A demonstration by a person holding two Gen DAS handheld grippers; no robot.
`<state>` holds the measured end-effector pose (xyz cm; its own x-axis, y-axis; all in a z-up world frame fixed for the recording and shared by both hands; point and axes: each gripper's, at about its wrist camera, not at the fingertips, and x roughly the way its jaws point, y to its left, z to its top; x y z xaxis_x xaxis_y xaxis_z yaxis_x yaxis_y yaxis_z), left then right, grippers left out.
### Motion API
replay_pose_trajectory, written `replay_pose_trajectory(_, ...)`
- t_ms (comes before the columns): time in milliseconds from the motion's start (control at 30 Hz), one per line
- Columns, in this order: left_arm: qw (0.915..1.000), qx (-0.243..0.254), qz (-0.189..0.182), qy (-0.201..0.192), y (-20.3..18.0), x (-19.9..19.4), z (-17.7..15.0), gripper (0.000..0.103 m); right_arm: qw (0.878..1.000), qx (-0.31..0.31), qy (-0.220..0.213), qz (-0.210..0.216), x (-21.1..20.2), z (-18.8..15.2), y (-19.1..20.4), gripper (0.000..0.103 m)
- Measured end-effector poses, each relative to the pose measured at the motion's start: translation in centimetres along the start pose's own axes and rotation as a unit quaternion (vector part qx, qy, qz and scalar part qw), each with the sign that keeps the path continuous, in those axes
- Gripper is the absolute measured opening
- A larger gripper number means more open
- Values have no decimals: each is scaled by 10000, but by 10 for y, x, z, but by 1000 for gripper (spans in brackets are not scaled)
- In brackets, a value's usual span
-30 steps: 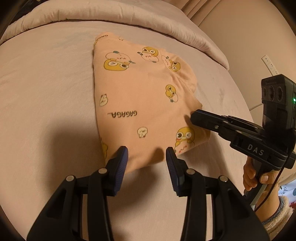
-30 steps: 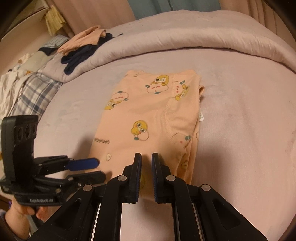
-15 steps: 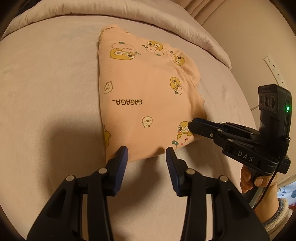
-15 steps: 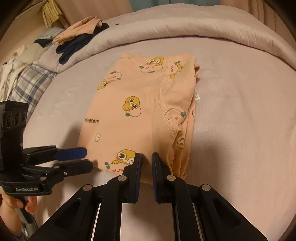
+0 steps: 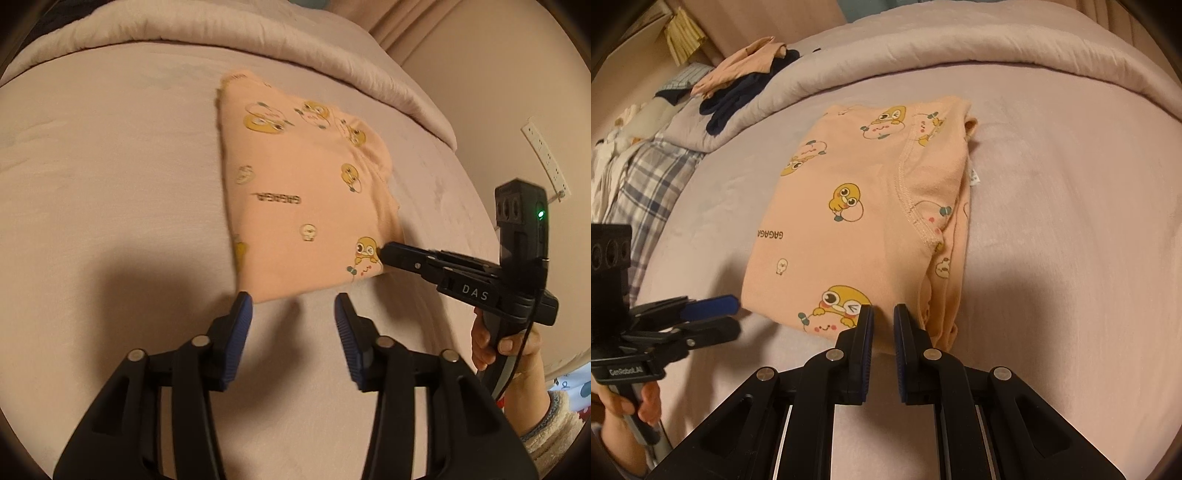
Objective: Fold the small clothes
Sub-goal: 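Open the right gripper and withdraw from the folded shirt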
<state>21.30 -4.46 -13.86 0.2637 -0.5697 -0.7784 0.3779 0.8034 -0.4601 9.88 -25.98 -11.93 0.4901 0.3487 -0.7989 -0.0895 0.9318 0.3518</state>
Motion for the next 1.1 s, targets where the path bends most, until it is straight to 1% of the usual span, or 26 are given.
replay_pose_trajectory(133,9991,-322,-121,-238,19,-18,-4,49,9999,115,12,90,-2,-2,-3,9)
replay_pose_trajectory(233,9976,-578,-159,-341,32,-25,-2,51,9994,244,-15,224,-6,-3,-7,10)
replay_pose_trajectory(267,9970,-667,-185,-357,36,-24,0,51,9990,311,-29,316,-7,-3,-9,16)
replay_pose_trajectory(300,9963,-747,-228,-368,40,-23,3,51,9984,381,-54,422,-9,-3,-11,26)
replay_pose_trajectory(333,9957,-808,-264,-373,42,-23,3,51,9970,499,-103,590,-11,-2,-14,31)
replay_pose_trajectory(367,9952,-857,-284,-369,45,-21,5,51,9957,601,-153,694,-13,-2,-18,43)
replay_pose_trajectory(400,9949,-891,-298,-362,46,-20,5,51,9942,708,-211,784,-14,-1,-21,47)
replay_pose_trajectory(433,9947,-913,-315,-345,47,-18,6,51,9924,838,-282,851,-15,2,-25,48)
replay_pose_trajectory(533,9945,-936,-373,-283,47,-11,10,51,9906,1057,-405,771,-14,7,-34,48)
replay_pose_trajectory(733,9948,-900,-445,-184,41,6,26,51,9809,1614,-524,949,-5,17,-55,49)
replay_pose_trajectory(800,9950,-884,-446,-156,40,10,31,51,9752,1855,-515,1095,-3,18,-63,54)
replay_pose_trajectory(867,9955,-843,-416,-146,40,12,34,51,9713,2001,-490,1191,-2,17,-69,56)
replay_pose_trajectory(933,9956,-828,-405,-138,42,12,35,51,9687,2072,-476,1279,-2,16,-74,57)
replay_pose_trajectory(1000,9954,-853,-409,-118,46,12,36,51,9672,2115,-438,1336,-1,17,-77,62)
replay_pose_trajectory(1100,9953,-880,-401,-79,49,17,37,51,9641,2158,-386,1500,1,17,-82,66)
